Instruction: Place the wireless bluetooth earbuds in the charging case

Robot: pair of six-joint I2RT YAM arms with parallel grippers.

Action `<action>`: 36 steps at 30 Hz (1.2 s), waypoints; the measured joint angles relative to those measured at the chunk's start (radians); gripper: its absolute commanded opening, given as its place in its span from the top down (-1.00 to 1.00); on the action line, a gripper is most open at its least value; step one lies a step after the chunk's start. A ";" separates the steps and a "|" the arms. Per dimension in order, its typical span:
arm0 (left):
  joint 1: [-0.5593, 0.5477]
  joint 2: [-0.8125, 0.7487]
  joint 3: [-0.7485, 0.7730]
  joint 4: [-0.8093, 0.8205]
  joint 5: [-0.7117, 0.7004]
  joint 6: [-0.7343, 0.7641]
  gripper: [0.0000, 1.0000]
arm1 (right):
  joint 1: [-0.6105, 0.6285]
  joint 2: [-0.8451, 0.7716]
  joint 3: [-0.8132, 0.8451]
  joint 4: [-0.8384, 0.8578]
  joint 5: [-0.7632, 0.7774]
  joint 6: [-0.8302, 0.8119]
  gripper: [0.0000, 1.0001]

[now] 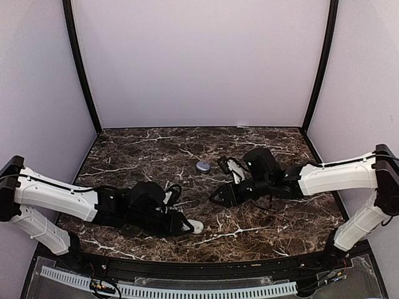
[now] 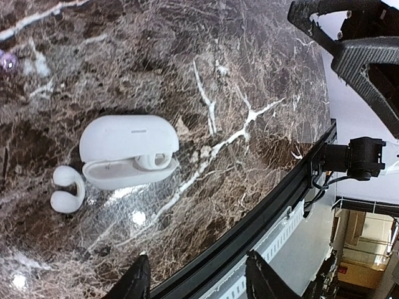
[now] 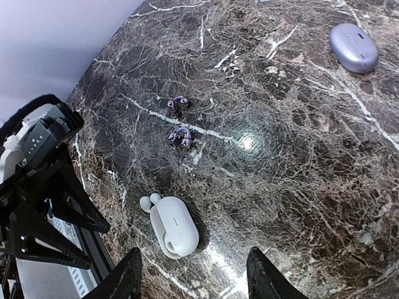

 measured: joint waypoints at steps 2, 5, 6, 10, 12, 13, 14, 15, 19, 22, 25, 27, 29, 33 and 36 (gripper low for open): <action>-0.013 0.007 -0.013 0.009 -0.002 -0.051 0.08 | 0.001 0.024 0.006 0.008 -0.012 -0.005 -0.07; -0.023 0.056 -0.011 0.021 -0.008 -0.107 0.14 | 0.001 0.050 0.006 0.012 -0.021 -0.007 -0.07; -0.025 0.083 -0.010 0.022 -0.014 -0.122 0.15 | 0.001 0.053 0.006 0.012 -0.023 -0.007 -0.07; -0.023 0.161 -0.003 0.024 -0.041 -0.164 0.16 | -0.004 0.053 0.006 0.012 -0.027 -0.014 -0.08; -0.014 0.187 0.003 0.026 -0.056 -0.179 0.16 | -0.008 0.051 0.006 0.012 -0.030 -0.018 -0.08; -0.010 0.195 0.004 0.029 -0.061 -0.184 0.16 | -0.011 0.047 0.004 0.012 -0.031 -0.019 -0.09; -0.002 0.198 0.004 0.032 -0.066 -0.189 0.16 | -0.015 0.040 0.001 0.012 -0.031 -0.019 -0.09; 0.005 0.198 0.005 0.035 -0.073 -0.192 0.16 | -0.019 0.033 -0.004 0.012 -0.033 -0.021 -0.09; 0.057 0.198 0.005 0.060 -0.085 -0.193 0.17 | -0.031 0.016 -0.018 0.013 -0.035 -0.023 -0.09; 0.103 0.202 0.008 0.083 -0.090 -0.175 0.17 | -0.033 0.016 -0.032 0.014 -0.039 -0.022 -0.09; 0.145 0.248 0.046 0.116 -0.082 -0.132 0.18 | -0.033 0.016 -0.045 0.016 -0.045 -0.022 -0.09; 0.161 0.300 0.090 0.141 -0.070 -0.099 0.18 | -0.034 0.016 -0.053 0.018 -0.048 -0.022 -0.09; 0.171 0.355 0.137 0.165 -0.063 -0.068 0.18 | -0.036 0.016 -0.063 0.020 -0.057 -0.022 -0.09; 0.177 0.388 0.173 0.185 -0.064 -0.025 0.19 | -0.040 0.016 -0.083 0.021 -0.068 -0.021 -0.09; 0.177 0.363 0.167 0.177 -0.095 -0.009 0.18 | -0.040 0.016 -0.087 0.022 -0.079 -0.021 -0.09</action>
